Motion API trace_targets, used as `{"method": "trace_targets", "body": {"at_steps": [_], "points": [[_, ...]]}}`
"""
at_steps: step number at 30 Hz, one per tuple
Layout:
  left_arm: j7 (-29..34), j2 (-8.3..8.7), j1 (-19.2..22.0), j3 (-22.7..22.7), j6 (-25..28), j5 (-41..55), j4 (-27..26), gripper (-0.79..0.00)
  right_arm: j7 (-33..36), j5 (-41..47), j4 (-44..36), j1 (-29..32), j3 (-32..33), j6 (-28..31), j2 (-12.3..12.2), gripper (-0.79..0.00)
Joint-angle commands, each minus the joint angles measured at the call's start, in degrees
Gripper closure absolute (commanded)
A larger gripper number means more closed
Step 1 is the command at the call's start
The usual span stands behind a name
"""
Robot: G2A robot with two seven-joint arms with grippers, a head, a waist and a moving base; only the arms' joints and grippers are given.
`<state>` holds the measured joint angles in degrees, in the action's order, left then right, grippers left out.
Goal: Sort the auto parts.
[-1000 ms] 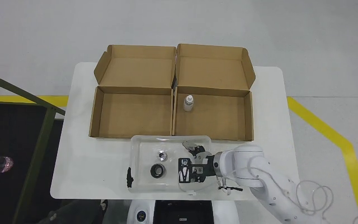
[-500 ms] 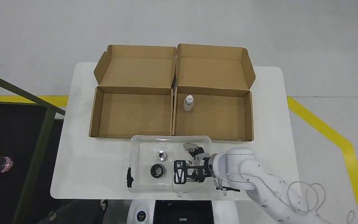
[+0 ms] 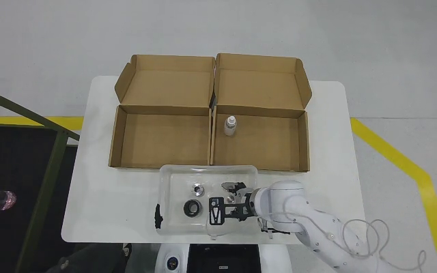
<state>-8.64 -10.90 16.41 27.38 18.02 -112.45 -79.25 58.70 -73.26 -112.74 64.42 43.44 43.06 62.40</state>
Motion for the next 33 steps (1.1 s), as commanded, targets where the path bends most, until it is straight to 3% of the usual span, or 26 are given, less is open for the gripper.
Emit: {"method": "trace_targets", "body": {"at_steps": [1, 7, 13, 33], "points": [[0.0, 0.00, 0.0, 0.0, 0.0, 0.0, 0.0, -0.785, 0.8, -0.3, 0.1, -0.3, -0.5, 0.0, 0.1, -0.403], [0.0, 0.00, 0.0, 0.0, 0.0, 0.0, 0.0, -0.785, 2.0, -0.9, 0.5, -1.1, -1.2, -0.7, 0.2, -0.305], [0.0, 0.00, 0.0, 0.0, 0.0, 0.0, 0.0, -0.785, 2.2, -0.6, 0.2, -1.3, -1.5, -0.9, 0.3, -0.006], [0.0, 0.00, 0.0, 0.0, 0.0, 0.0, 0.0, -0.785, -7.8, 5.5, -2.1, -3.0, 1.1, 1.3, 0.1, 0.000]]}}
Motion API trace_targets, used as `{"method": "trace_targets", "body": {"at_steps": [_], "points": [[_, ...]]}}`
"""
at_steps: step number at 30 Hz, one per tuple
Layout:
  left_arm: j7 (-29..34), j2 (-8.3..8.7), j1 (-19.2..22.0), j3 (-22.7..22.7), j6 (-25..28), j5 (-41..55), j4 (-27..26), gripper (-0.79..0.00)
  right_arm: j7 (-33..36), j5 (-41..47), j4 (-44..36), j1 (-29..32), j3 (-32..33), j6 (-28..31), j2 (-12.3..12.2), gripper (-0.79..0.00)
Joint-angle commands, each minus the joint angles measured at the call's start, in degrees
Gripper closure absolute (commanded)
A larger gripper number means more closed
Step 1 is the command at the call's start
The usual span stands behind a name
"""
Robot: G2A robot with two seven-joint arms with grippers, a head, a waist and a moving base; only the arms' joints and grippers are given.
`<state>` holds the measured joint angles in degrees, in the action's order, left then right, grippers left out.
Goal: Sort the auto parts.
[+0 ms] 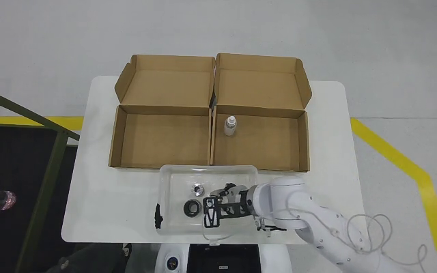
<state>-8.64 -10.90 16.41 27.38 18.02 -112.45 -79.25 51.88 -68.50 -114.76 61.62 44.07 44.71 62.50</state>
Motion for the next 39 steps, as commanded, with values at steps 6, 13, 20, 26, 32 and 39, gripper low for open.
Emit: {"method": "trace_targets", "body": {"at_steps": [6, 13, 20, 26, 32, 39], "points": [[0.0, 0.00, 0.0, 0.0, 0.0, 0.0, 0.0, -0.785, -7.0, 5.2, -1.2, -1.3, 4.1, 1.2, -0.3, 0.000], [0.0, 0.00, 0.0, 0.0, 0.0, 0.0, 0.0, -0.785, -12.9, 9.2, -2.9, -1.5, 9.0, 2.8, -1.0, 0.000], [0.0, 0.00, 0.0, 0.0, 0.0, 0.0, 0.0, -0.785, -19.3, 10.8, -4.3, 0.2, 15.1, 3.4, -1.9, 0.000], [0.0, 0.00, 0.0, 0.0, 0.0, 0.0, 0.0, -0.785, -23.5, 12.1, -4.9, 1.7, 19.6, 4.1, -2.5, 0.000], [0.0, 0.00, 0.0, 0.0, 0.0, 0.0, 0.0, -0.785, -27.4, 13.5, -4.6, 2.8, 23.2, 4.9, -3.0, 0.000], [0.0, 0.00, 0.0, 0.0, 0.0, 0.0, 0.0, -0.785, -29.5, 14.3, -5.5, 2.6, 25.7, 6.2, -3.4, 0.000]]}}
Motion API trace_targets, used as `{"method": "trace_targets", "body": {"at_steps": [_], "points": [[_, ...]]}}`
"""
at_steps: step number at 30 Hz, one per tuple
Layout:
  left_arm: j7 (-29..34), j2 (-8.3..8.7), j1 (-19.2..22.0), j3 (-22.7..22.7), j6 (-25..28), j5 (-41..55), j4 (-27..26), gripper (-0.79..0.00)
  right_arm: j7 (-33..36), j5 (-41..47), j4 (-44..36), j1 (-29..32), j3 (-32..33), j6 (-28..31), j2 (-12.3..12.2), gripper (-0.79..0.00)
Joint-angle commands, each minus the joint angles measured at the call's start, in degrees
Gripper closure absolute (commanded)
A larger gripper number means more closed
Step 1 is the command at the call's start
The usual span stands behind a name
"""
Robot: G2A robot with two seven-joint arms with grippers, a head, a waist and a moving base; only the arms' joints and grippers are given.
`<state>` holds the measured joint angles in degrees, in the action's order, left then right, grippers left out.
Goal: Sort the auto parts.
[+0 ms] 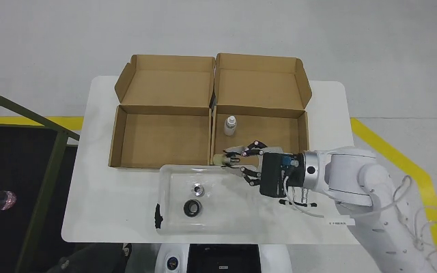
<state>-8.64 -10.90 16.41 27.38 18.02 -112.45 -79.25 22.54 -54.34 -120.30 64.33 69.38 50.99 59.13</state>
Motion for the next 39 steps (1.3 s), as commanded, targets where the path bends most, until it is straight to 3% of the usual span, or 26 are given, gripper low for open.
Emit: {"method": "trace_targets", "body": {"at_steps": [1, 20, 39], "points": [[0.0, 0.00, 0.0, 0.0, 0.0, 0.0, 0.0, -0.785, -0.3, 0.2, 0.2, -0.2, 0.6, -0.2, -0.1, 0.000], [0.0, 0.00, 0.0, 0.0, 0.0, 0.0, 0.0, -0.785, -2.2, 0.2, 7.0, -3.5, -0.4, -1.6, 0.0, 0.000], [0.0, 0.00, 0.0, 0.0, 0.0, 0.0, 0.0, -0.785, 6.7, 2.2, 16.1, -9.0, -5.4, -4.2, 0.4, 0.000]]}}
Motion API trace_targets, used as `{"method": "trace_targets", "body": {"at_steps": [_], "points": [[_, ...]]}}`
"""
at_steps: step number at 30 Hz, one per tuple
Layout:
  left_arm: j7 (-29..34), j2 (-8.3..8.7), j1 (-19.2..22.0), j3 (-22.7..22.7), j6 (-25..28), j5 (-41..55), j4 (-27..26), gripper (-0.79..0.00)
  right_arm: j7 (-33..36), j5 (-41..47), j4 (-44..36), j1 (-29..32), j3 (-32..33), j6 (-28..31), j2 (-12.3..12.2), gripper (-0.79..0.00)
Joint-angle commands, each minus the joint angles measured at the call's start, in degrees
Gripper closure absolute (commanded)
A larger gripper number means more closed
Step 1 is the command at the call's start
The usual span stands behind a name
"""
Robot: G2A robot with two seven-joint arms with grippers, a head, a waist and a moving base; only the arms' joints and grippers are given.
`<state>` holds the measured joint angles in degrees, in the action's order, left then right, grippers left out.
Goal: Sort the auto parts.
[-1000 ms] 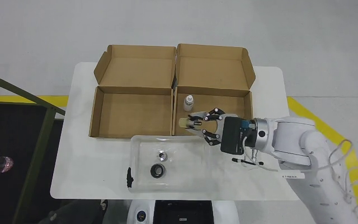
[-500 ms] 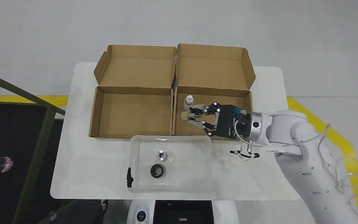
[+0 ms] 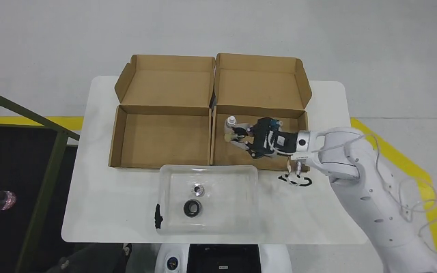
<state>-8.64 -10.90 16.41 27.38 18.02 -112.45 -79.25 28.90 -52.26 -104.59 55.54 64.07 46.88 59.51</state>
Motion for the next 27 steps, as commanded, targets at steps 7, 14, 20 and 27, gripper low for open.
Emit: {"method": "trace_targets", "body": {"at_steps": [7, 14, 20, 27], "points": [[0.0, 0.00, 0.0, 0.0, 0.0, 0.0, 0.0, -0.785, 4.7, 0.3, 4.6, -3.1, -1.6, -1.0, 0.1, 0.000], [0.0, 0.00, 0.0, 0.0, 0.0, 0.0, 0.0, -0.785, 9.6, -0.5, 8.8, -6.2, -4.4, -1.8, 0.5, 0.000], [0.0, 0.00, 0.0, 0.0, 0.0, 0.0, 0.0, -0.785, 12.4, -1.8, 11.9, -8.6, -6.7, -3.0, 0.9, 0.000], [0.0, 0.00, 0.0, 0.0, 0.0, 0.0, 0.0, -0.785, 14.8, -5.9, 14.9, -10.3, -10.1, -7.1, 1.7, 0.000]]}}
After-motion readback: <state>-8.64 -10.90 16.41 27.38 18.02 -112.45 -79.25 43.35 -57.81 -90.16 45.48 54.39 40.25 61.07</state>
